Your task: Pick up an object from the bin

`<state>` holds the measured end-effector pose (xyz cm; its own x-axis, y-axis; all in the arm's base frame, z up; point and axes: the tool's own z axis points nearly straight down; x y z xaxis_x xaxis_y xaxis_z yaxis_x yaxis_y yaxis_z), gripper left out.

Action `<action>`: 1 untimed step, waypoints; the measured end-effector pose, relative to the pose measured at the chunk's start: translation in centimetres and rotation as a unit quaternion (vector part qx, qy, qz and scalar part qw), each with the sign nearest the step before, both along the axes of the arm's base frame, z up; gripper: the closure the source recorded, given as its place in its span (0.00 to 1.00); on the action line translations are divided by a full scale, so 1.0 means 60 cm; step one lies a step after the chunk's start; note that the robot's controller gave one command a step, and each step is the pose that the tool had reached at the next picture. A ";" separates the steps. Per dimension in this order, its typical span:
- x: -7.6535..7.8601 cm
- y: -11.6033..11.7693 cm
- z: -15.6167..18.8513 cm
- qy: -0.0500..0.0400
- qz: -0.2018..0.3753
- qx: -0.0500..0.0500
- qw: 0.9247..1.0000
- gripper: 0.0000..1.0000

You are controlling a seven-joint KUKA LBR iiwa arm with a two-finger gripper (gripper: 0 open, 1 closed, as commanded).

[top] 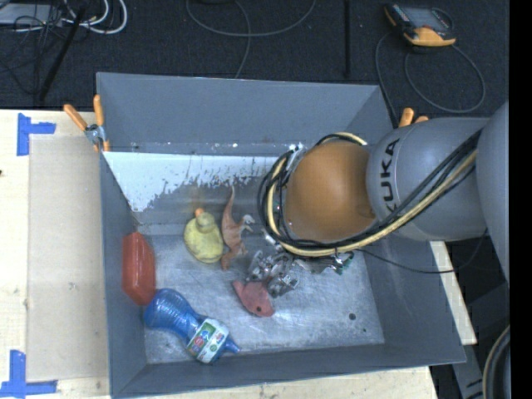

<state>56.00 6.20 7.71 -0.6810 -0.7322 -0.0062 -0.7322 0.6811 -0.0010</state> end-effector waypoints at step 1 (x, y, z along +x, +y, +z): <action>-0.028 -0.047 0.035 0.005 -0.011 -0.001 1.000 1.00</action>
Offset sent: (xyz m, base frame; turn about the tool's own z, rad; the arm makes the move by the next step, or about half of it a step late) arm -0.0908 0.0003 0.0450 0.0011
